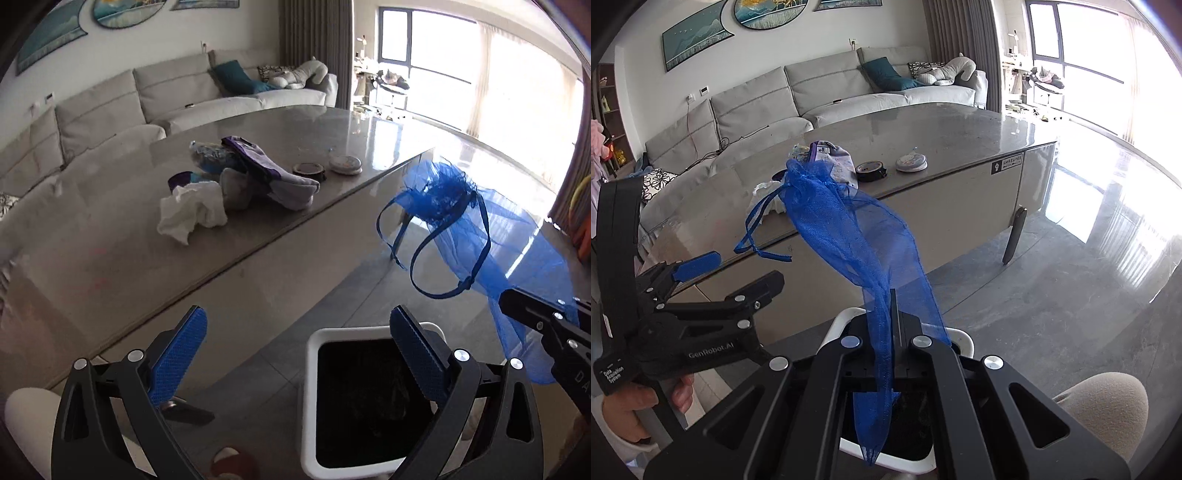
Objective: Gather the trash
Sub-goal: 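Carry the plastic bag and blue pouch with both grippers over the white bin, then open both grippers to drop the bag and pouch into the bin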
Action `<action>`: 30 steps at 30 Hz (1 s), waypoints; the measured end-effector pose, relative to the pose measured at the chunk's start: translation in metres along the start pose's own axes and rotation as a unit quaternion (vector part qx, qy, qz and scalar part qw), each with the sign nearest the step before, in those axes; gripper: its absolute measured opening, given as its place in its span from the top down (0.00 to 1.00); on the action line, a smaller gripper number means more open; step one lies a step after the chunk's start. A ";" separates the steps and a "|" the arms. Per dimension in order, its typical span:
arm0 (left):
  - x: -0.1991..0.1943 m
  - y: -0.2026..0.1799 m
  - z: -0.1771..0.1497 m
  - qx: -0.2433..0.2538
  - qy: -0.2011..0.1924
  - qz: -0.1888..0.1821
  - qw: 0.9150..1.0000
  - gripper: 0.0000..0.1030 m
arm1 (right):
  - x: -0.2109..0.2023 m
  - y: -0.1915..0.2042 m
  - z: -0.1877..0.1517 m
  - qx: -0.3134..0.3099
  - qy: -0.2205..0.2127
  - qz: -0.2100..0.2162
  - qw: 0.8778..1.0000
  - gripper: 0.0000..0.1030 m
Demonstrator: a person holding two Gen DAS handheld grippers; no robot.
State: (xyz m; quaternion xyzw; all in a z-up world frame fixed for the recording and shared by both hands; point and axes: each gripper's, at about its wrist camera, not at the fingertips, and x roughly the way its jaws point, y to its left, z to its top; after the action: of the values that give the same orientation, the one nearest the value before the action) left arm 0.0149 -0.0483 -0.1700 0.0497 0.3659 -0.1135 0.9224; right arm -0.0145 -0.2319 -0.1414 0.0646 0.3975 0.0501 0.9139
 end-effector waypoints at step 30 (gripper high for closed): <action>-0.002 0.024 0.007 -0.026 -0.016 0.023 0.999 0.05 | 0.023 0.023 -0.012 -0.051 -0.028 -0.022 0.998 0.04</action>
State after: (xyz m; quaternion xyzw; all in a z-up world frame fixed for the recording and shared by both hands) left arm 0.0238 -0.0256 -0.1631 0.0320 0.3528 -0.0834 0.9314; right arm -0.0089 -0.2051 -0.1625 0.0106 0.3697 0.0486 0.9278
